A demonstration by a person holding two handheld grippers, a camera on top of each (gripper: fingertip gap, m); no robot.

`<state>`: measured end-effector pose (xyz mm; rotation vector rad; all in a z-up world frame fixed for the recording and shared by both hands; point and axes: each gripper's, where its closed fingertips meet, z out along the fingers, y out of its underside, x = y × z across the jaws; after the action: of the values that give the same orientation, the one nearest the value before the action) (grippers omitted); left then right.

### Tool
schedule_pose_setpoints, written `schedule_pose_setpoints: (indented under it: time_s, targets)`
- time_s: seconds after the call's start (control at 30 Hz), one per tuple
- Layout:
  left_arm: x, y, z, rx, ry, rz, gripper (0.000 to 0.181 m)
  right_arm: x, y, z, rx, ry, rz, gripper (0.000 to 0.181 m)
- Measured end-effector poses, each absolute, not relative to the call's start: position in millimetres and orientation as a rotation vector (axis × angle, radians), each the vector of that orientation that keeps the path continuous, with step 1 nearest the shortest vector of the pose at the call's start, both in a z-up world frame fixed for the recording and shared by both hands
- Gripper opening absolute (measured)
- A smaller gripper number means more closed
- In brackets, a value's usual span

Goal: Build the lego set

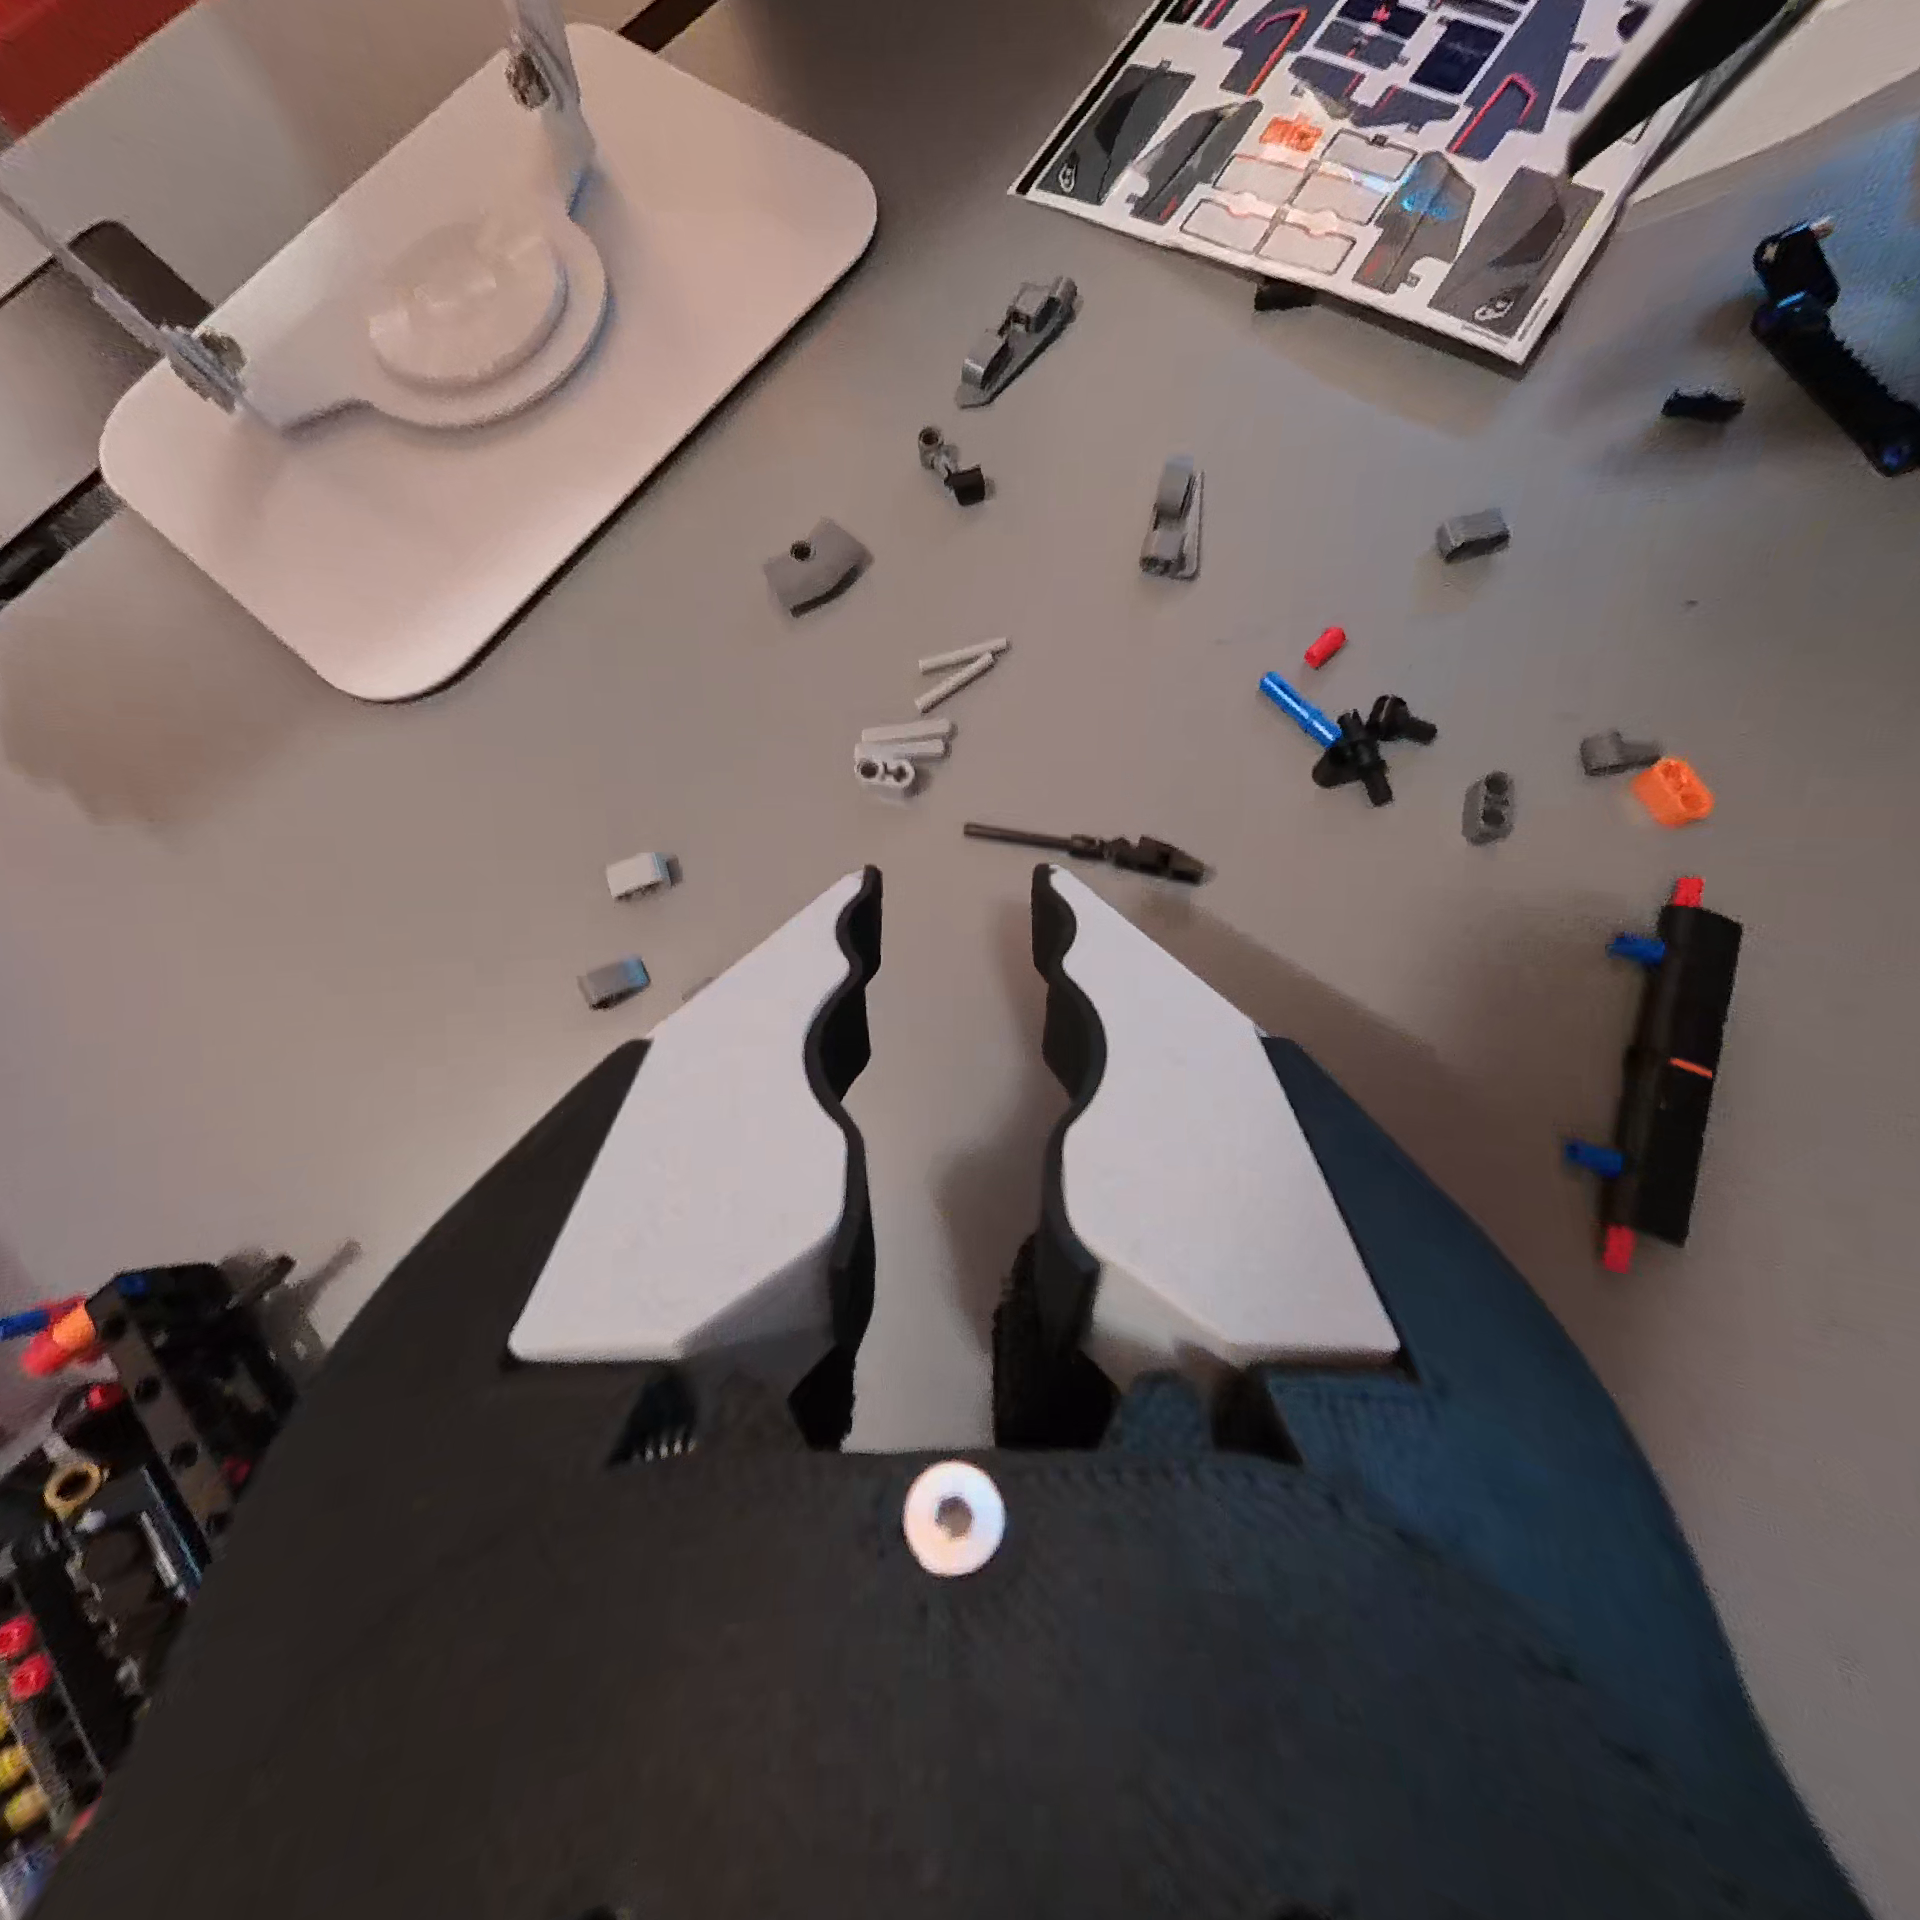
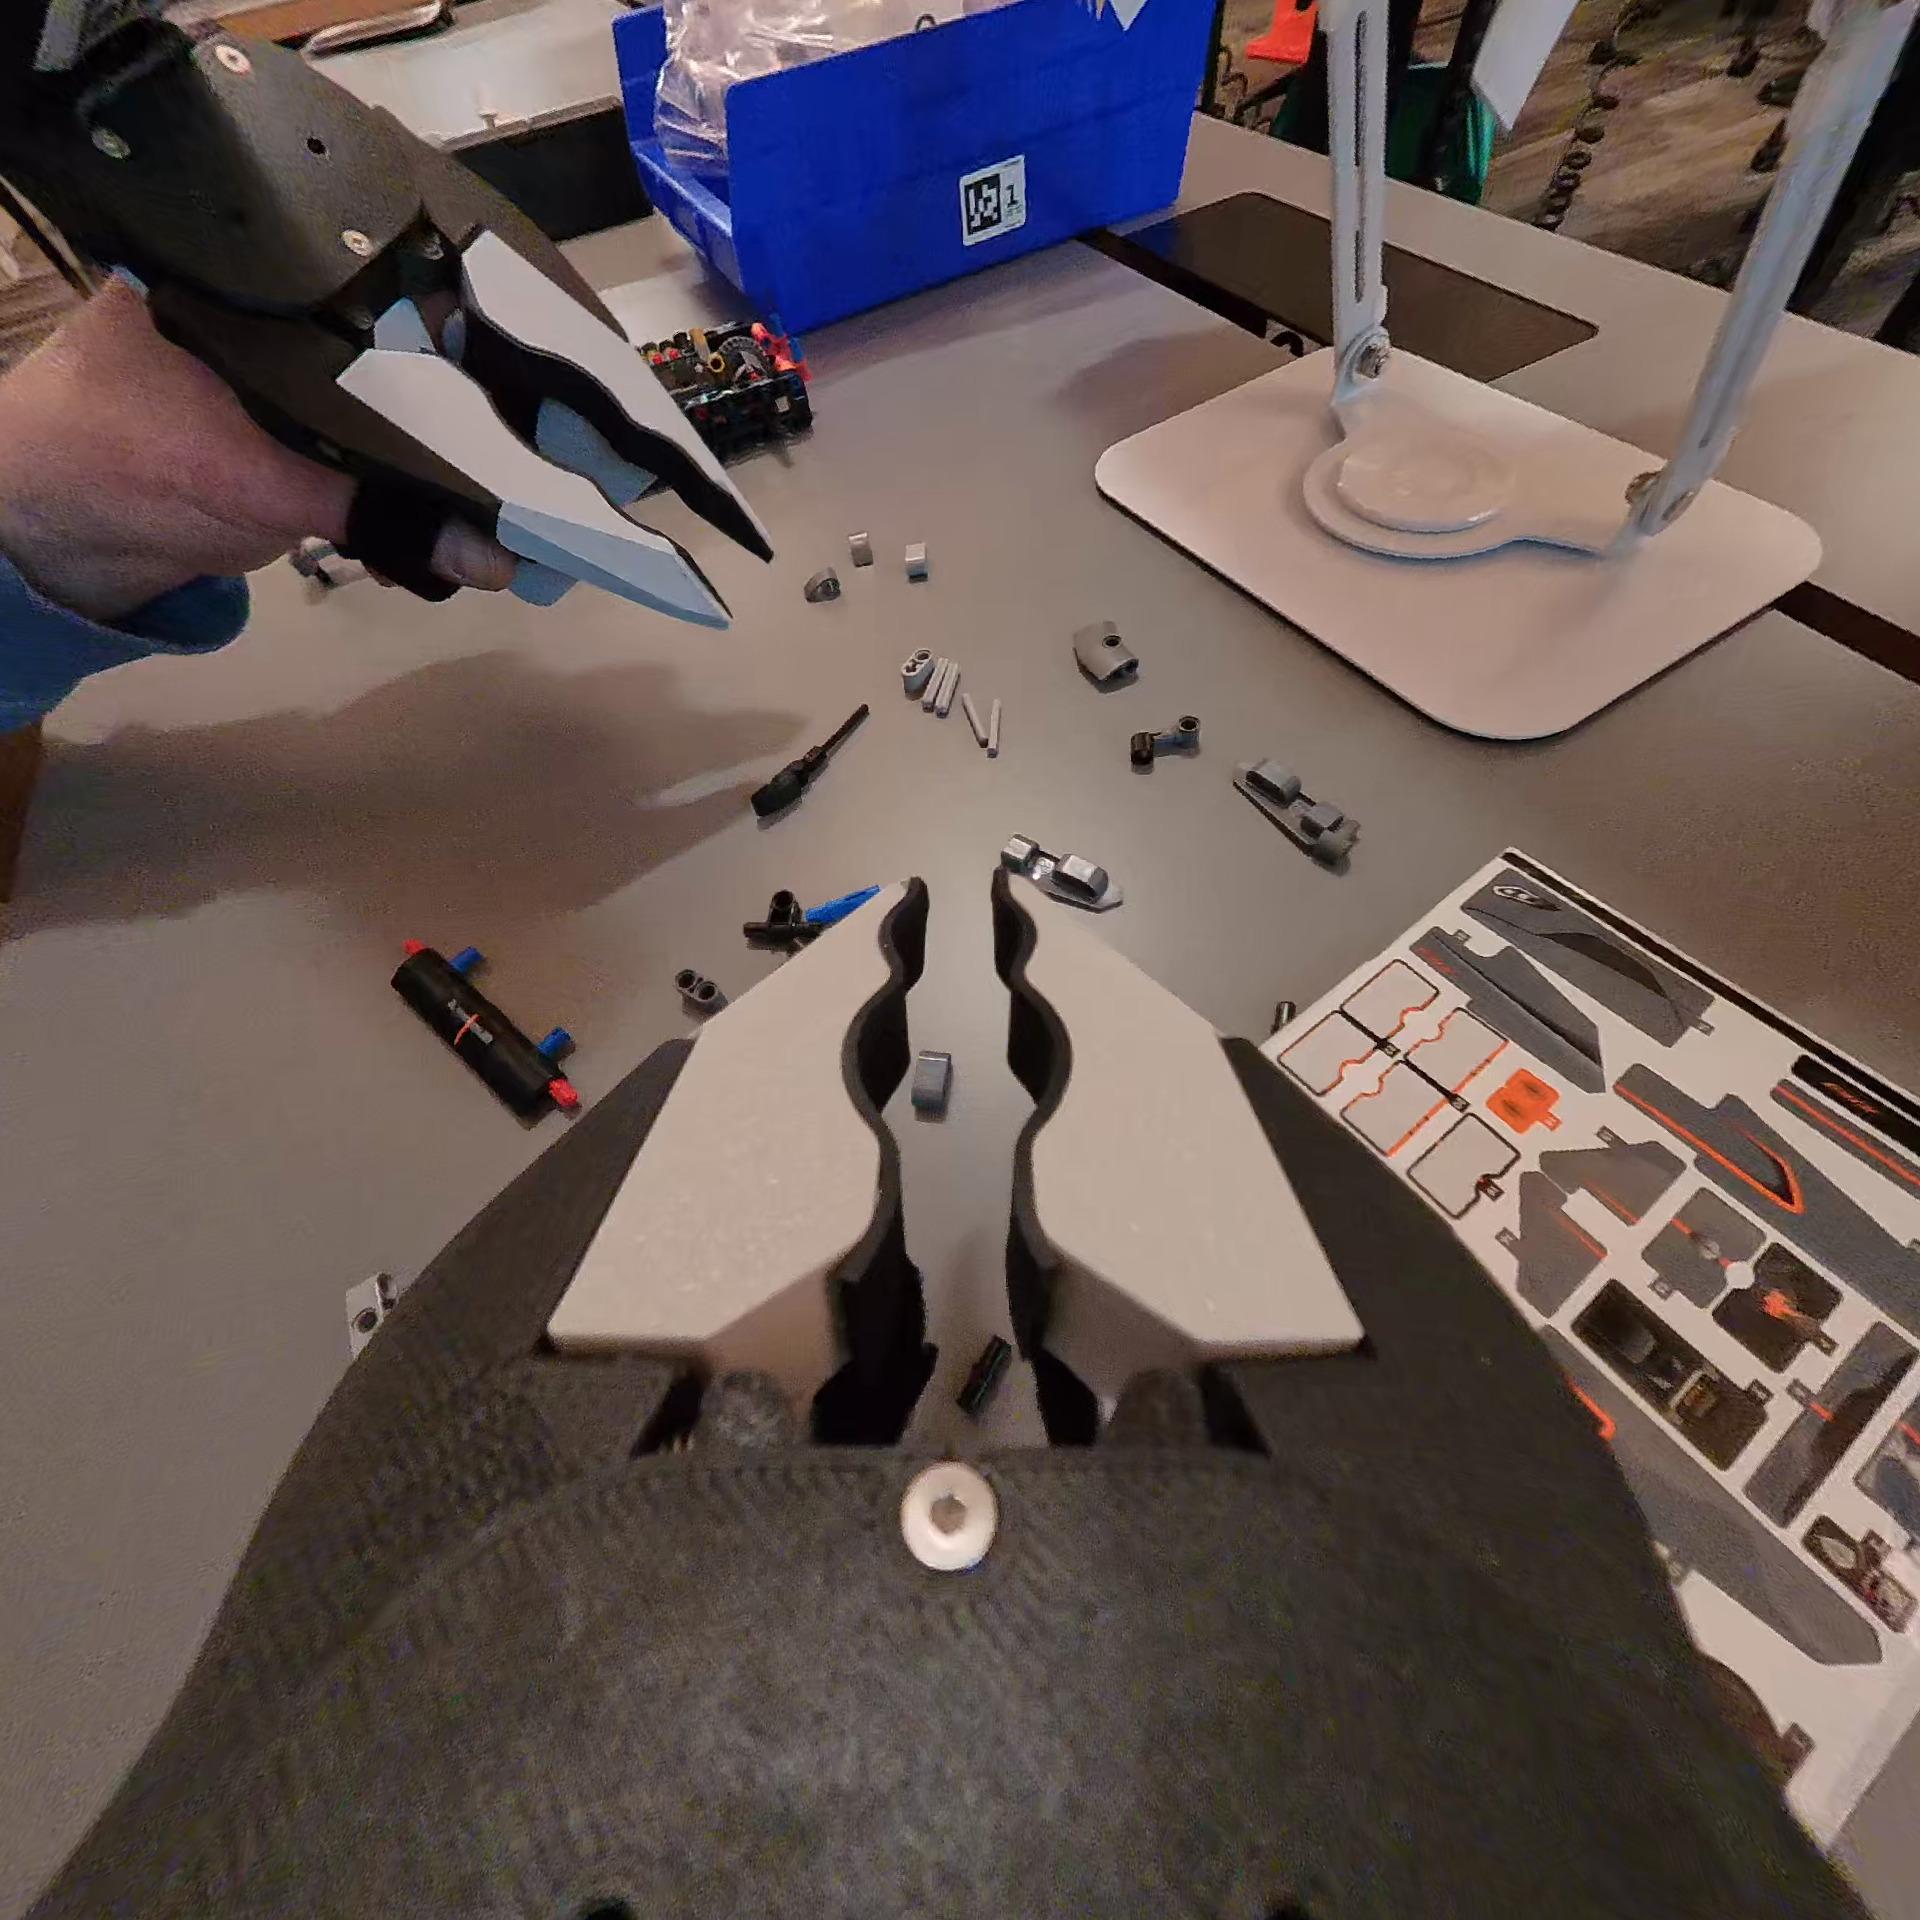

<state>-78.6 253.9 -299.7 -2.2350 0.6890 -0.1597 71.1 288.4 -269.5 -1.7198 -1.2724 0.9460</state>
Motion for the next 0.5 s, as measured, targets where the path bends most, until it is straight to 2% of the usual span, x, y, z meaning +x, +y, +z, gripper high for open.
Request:
schedule_pose_setpoints:
  time_s: [0.5]
  targets:
    - [-26, 324, -293, -2.18, 0.829, -0.193, 0.027, 85, 307, -262, -1.719, -1.174, 0.883, 0.009]
